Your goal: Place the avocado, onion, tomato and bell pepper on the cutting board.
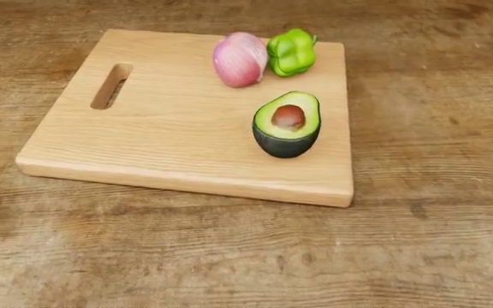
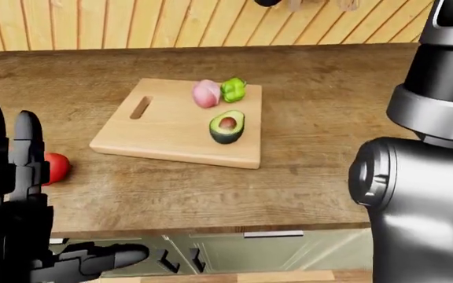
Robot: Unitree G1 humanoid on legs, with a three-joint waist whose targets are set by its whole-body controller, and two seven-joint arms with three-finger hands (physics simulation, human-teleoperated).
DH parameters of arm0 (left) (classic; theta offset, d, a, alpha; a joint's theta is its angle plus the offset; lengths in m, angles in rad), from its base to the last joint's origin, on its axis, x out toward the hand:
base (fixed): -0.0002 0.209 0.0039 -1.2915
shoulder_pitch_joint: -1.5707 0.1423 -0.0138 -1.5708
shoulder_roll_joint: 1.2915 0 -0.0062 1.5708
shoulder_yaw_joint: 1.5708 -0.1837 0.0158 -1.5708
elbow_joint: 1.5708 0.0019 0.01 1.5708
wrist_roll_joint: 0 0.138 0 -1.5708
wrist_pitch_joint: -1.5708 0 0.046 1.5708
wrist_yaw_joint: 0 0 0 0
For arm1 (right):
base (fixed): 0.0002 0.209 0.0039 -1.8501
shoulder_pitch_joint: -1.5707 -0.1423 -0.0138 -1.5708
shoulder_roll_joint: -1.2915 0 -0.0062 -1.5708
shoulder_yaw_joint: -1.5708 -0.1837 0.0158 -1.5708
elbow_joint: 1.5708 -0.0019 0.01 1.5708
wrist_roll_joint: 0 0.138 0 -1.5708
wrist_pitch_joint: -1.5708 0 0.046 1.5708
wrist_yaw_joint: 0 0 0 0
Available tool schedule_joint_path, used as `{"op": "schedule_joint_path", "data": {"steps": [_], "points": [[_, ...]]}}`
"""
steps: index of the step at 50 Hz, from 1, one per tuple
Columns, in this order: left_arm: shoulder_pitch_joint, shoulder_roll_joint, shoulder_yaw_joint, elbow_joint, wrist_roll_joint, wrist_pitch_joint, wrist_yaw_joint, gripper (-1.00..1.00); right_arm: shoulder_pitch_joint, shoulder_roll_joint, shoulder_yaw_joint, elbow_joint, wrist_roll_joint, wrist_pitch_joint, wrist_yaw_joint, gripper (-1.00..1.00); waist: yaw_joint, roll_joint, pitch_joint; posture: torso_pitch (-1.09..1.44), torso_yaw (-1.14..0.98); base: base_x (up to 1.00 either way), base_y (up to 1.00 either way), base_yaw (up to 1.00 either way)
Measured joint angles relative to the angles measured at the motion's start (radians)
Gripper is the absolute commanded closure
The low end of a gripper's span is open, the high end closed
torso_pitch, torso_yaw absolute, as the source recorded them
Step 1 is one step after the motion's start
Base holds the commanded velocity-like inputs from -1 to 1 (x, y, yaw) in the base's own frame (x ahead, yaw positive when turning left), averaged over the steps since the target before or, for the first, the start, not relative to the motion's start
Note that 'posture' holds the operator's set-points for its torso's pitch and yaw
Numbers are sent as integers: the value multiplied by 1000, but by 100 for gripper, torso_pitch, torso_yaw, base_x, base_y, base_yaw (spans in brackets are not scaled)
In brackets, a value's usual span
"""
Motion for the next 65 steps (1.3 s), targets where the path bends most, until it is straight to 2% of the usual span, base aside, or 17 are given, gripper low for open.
{"op": "schedule_joint_path", "data": {"steps": [3, 5, 9, 12, 18, 24, 27, 30, 33, 35, 37, 40, 43, 47, 52, 59, 65], "points": [[-27, -80, 56, 16, 35, -7, -76, -100, 7, -21, 0, 24, 6, 1, -8, -100, 0, 1, 4, 0, 0, 0, 0, 0], [-58, -151, 127, 24, 50, -23, -151, -100, 9, -27, 1, 32, 6, 2, -9, -100, 0, -1, 7, 0, 0, 0, 0, 0], [-181, -258, 326, 20, 59, -51, -312, -100, 7, -27, 8, 39, 4, -6, -8, -100, 2, -6, 10, 0, 0, 0, 0, 0], [-319, -264, 462, 12, 67, -15, -398, -100, 10, -25, 9, 29, 5, -8, -5, -100, 3, -12, 8, 0, 0, 0, 0, 0], [-517, -174, 667, 5, 86, 198, -482, -100, 32, -29, 7, 13, 6, -19, -7, -100, 0, -14, 4, 0, 0, 0, 0, 0], [-654, -83, 709, 14, 41, 573, -571, -100, 57, -23, 9, 27, -4, -33, -13, -100, 0, -12, 9, 0, 0, 0, 0, 0], [-692, 5, 786, 6, -146, 795, -563, -100, 66, -22, 14, 24, -7, -38, -6, -100, -4, -7, 10, 0, 0, 0, 0, 0], [-571, 223, 842, 12, -529, 930, -345, -100, 69, -24, 11, 19, -10, -44, -7, -100, -13, 1, 7, 0, 0, 0, 0, 0], [-344, 512, 837, 23, -1032, 876, 56, -100, 84, -27, -1, 10, -17, -47, -12, -100, -17, 10, 5, 0, 0, 0, 0, 0], [-264, 631, 816, 13, -1255, 788, 248, -100, 83, -22, 0, 17, -21, -48, -12, -100, -15, 21, 6, 0, 0, 0, 0, 0], [-244, 664, 798, -8, -1371, 718, 344, -100, 84, -16, 7, 18, -23, -49, -8, -100, -13, 33, 6, 0, 0, 0, 0, 0], [-249, 663, 796, -17, -1432, 678, 390, -100, 91, -15, 11, 16, -23, -52, -2, -100, -13, 45, 10, 0, 0, 0, 0, 0], [-256, 683, 789, -11, -1410, 681, 425, -100, 90, -20, 5, 24, -24, -49, 2, -100, -16, 51, 15, 0, 0, 0, 0, 0], [-264, 690, 702, -4, -1233, 687, 493, -100, 92, -24, 1, 22, -24, -48, 2, -100, -22, 57, 16, 0, 0, 0, 0, 0], [-294, 638, 720, -1, -1164, 733, 495, -100, 107, -26, -4, 10, -21, -46, 3, -100, -27, 59, 12, 0, 0, 0, 0, 0], [-373, 504, 720, -2, -1024, 821, 392, -100, 105, -20, 2, 14, -22, -51, 0, -100, -30, 60, 11, 0, 0, 0, 0, 0], [-467, 370, 656, 57, -799, 884, 227, -100, 114, -11, 7, 10, -26, -56, 1, -100, -31, 50, 9, 0, 0, 0, 0, 0]]}}
